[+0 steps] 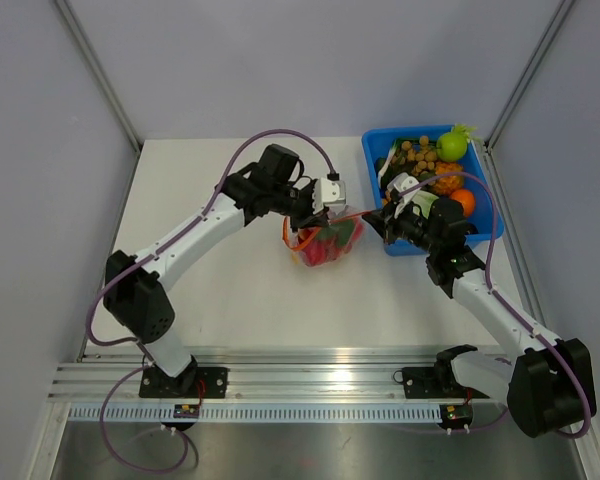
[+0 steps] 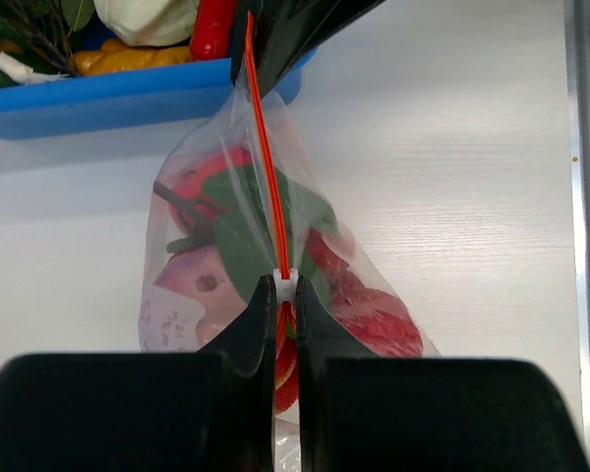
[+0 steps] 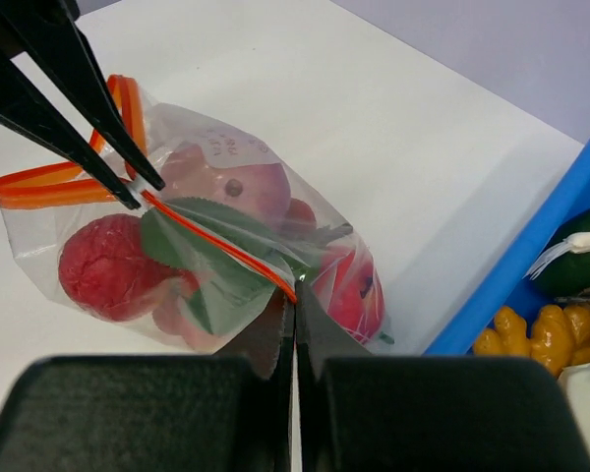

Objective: Place the food in the zip-top bag and seal the zipper
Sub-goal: Zip the zipper food storage bag at the center of the board.

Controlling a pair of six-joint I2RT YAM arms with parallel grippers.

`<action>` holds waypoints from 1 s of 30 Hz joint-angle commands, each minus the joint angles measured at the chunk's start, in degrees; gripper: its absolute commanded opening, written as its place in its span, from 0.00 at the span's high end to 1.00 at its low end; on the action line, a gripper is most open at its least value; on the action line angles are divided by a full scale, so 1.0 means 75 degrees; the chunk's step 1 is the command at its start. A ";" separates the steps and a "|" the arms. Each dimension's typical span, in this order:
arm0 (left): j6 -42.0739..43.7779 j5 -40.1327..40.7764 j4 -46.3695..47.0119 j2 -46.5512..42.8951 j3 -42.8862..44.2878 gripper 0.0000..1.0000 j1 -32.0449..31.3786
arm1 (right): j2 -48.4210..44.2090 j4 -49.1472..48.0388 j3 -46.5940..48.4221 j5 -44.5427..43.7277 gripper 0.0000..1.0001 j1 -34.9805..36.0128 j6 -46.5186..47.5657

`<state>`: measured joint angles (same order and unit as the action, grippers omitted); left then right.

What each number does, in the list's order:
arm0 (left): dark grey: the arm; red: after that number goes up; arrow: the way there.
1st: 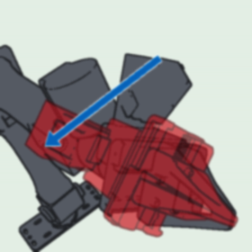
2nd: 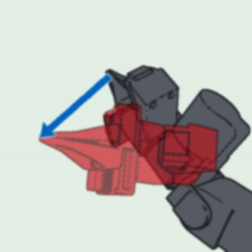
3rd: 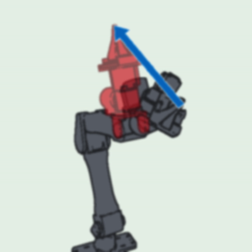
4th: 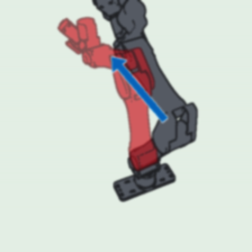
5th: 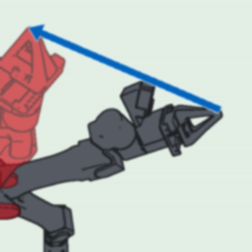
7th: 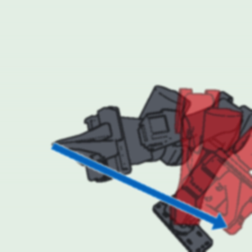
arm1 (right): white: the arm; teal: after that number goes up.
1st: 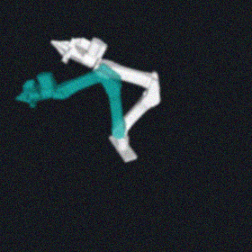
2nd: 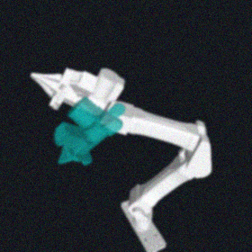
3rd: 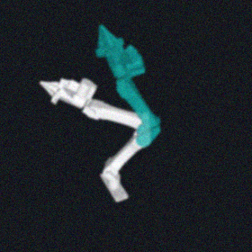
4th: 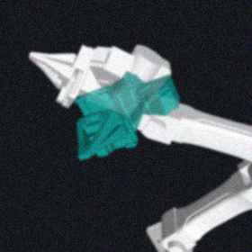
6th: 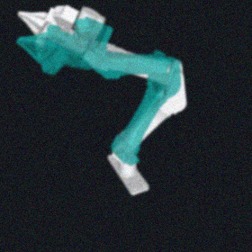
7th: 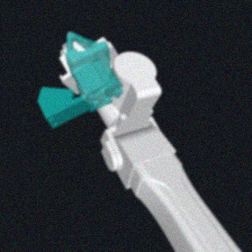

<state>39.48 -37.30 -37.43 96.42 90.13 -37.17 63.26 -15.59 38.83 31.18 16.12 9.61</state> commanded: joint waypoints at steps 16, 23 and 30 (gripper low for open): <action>-0.0530 0.1223 -0.0693 -0.1243 -0.1036 1.00 0.0537 | -0.0431 -0.1131 -0.0079 -0.0817 1.00 -0.0110 -0.0109; -0.0647 0.1352 -0.0529 -0.1676 -0.1656 1.00 0.0760 | -0.0443 -0.1272 -0.0173 -0.0853 1.00 -0.0110 -0.0214; -0.0776 0.1434 -0.0260 -0.2285 -0.2090 1.00 0.1123 | -0.0455 -0.1249 -0.0197 -0.0946 1.00 -0.0099 -0.0214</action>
<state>34.48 -31.00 -37.06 82.76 76.03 -31.38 61.95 -19.07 37.04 30.41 16.16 7.49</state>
